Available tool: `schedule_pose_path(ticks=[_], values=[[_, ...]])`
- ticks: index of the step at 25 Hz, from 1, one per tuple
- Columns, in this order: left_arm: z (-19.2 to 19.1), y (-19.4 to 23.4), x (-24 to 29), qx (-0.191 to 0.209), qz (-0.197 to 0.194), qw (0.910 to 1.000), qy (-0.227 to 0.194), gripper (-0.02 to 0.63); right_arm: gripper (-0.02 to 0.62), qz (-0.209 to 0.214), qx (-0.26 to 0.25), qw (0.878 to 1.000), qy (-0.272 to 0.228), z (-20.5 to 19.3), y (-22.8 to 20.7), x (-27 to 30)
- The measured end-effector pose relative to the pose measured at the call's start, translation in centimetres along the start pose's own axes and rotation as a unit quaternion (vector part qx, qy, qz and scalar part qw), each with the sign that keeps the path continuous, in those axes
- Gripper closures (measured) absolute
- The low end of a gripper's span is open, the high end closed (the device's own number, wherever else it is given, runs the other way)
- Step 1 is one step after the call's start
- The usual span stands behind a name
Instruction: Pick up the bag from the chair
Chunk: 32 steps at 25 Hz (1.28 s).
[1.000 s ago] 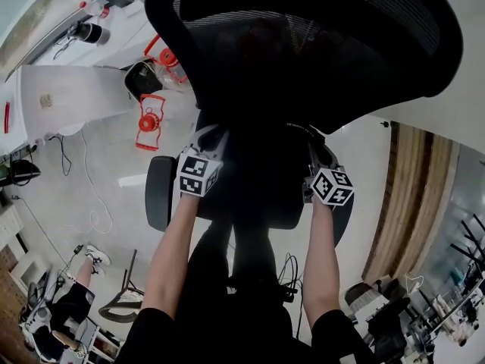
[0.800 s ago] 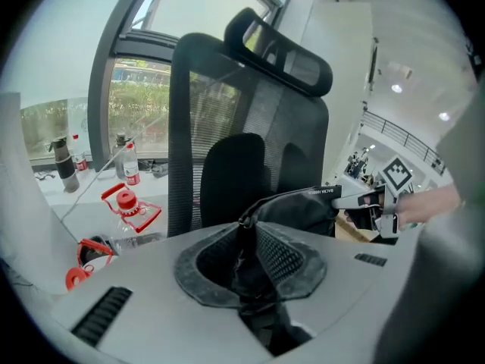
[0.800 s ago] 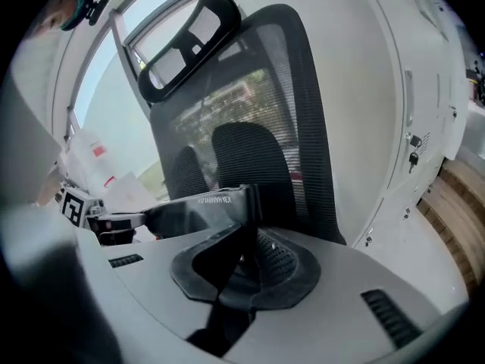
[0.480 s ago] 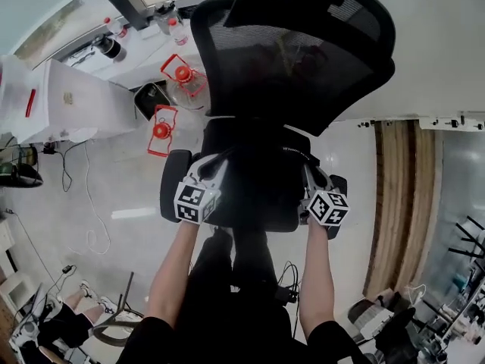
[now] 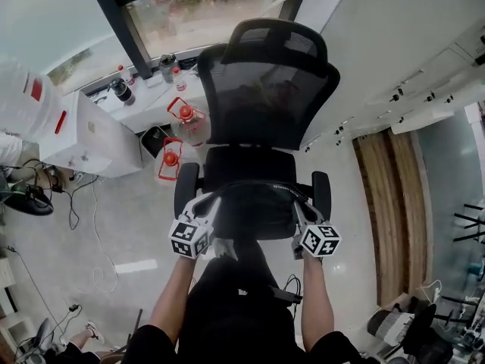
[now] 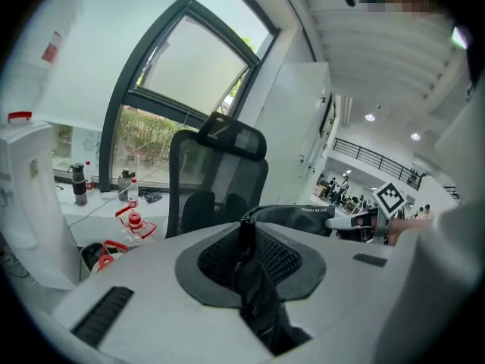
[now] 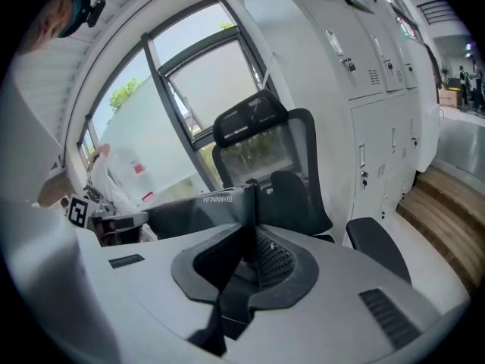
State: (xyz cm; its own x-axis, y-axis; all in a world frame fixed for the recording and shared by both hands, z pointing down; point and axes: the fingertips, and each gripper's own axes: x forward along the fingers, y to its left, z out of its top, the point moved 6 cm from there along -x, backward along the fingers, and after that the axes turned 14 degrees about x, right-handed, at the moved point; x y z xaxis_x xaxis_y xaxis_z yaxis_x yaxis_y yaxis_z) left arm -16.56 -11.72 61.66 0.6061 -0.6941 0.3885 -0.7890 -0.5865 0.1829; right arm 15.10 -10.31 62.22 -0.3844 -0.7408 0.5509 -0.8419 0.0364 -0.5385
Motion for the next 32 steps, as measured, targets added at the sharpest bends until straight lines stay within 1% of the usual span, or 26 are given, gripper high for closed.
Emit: schedule_pose_path(ticks=[5, 9, 14, 19, 23, 27, 32], values=[[2.2, -3.2, -5.0, 0.004, -0.002, 0.9997, -0.025, 0.554, 0.563, 0.010, -0.016, 1.000, -0.025, 0.1, 3.2, -6.2], [4.0, -6.0, -7.6, 0.015, -0.006, 0.9990, -0.043, 0.554, 0.563, 0.018, -0.032, 0.998, -0.044, 0.7, 4.4, -10.4], [6.1, -8.9, -10.9, 0.031, 0.006, 0.9980, -0.055, 0.554, 0.563, 0.038, -0.045, 0.997, -0.053, 1.2, 5.6, -14.1], [7.0, -11.2, -12.7, 0.034, 0.032, 0.9969, -0.063, 0.554, 0.563, 0.066, -0.058, 0.995, -0.045, 1.6, 5.8, -16.1], [7.2, -13.4, -13.2, 0.027, 0.048, 0.9960, -0.071, 0.555, 0.563, 0.076, -0.066, 0.994, -0.039, 1.8, 5.2, -17.2], [7.2, -15.2, -13.4, 0.022, 0.056, 0.9954, -0.074, 0.557, 0.565, 0.083, -0.074, 0.993, -0.040, 2.3, 4.4, -18.5], [7.4, -16.3, -13.5, 0.021, 0.057, 0.9946, -0.083, 0.557, 0.565, 0.095, -0.093, 0.990, -0.041, 3.2, 3.9, -19.4]])
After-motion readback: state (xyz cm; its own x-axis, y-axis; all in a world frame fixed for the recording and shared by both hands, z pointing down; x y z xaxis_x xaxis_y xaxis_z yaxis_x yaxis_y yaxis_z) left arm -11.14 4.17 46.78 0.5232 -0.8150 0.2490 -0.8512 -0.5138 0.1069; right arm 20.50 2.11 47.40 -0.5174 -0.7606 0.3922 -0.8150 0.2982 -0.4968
